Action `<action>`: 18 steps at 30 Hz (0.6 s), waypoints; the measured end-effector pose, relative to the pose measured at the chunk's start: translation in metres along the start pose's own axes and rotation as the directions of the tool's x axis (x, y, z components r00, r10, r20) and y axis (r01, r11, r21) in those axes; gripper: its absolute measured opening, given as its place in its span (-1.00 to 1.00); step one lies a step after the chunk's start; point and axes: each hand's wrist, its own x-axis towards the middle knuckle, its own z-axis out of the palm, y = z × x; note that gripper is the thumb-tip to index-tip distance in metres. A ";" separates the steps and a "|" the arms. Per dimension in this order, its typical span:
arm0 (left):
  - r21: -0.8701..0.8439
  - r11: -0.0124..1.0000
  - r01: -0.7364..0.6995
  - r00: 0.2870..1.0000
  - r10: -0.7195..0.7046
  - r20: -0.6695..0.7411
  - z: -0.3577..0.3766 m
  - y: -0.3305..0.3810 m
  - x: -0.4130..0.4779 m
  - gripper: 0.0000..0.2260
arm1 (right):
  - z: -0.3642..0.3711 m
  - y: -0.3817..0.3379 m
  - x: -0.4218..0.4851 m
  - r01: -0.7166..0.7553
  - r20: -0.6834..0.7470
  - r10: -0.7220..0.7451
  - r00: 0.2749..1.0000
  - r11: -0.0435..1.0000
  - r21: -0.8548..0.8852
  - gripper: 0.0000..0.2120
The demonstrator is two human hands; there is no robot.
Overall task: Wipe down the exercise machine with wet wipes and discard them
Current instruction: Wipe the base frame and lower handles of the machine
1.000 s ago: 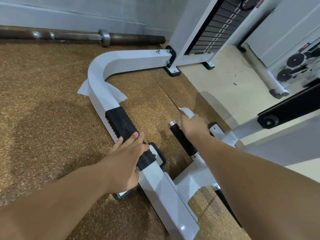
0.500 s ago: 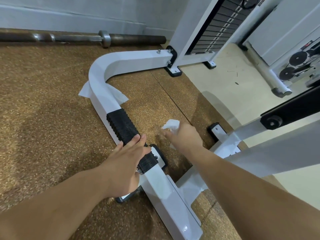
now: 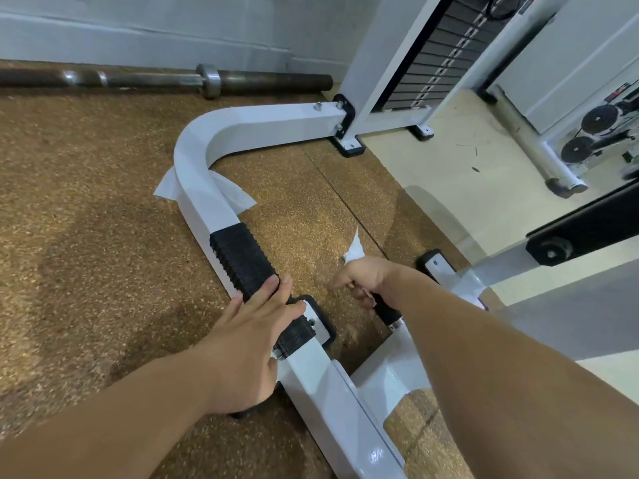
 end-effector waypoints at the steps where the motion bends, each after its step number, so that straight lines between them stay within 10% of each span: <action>1: 0.014 1.000 -0.002 1.000 0.002 0.007 0.001 0.000 -0.001 -0.24 | 0.006 0.001 -0.001 0.028 -0.142 -0.036 0.989 0.998 -0.056 -0.85; 6: 0.145 0.988 0.045 0.999 -0.041 -0.028 0.005 0.009 -0.002 -0.16 | 0.048 0.022 -0.019 -0.088 -0.650 -0.401 0.645 0.806 -0.585 -0.88; 13: 0.338 0.927 0.162 0.985 -0.135 -0.103 0.027 0.027 0.005 -0.08 | 0.075 0.050 -0.017 -0.018 -0.651 -0.670 0.357 0.692 -0.722 -0.20; 15: 0.312 0.936 0.162 0.986 -0.145 -0.076 0.026 0.029 0.006 -0.13 | 0.070 0.046 -0.029 0.096 -0.657 -0.662 0.360 0.727 -0.680 -0.16; 18: 0.251 0.960 0.125 0.992 -0.121 -0.033 0.022 0.025 0.006 -0.18 | 0.039 0.017 -0.029 0.177 -0.553 -0.367 0.747 0.913 -0.367 -0.20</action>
